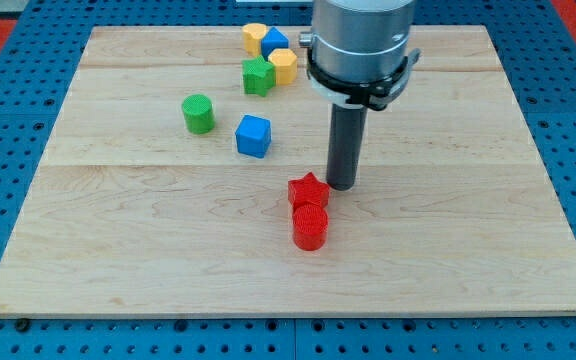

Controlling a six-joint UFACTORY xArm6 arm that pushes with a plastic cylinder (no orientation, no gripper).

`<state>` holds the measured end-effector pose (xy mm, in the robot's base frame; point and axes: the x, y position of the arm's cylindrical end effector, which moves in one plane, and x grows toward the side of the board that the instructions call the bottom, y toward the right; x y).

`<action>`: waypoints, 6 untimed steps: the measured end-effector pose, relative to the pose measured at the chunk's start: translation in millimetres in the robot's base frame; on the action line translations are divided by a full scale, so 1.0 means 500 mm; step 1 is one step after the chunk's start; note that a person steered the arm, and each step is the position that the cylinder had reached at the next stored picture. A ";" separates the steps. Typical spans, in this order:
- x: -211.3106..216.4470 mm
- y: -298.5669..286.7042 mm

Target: Push the green star into green circle

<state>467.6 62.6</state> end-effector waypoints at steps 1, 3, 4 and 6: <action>-0.043 0.031; -0.179 0.034; -0.269 0.059; -0.418 0.015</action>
<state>258.7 70.2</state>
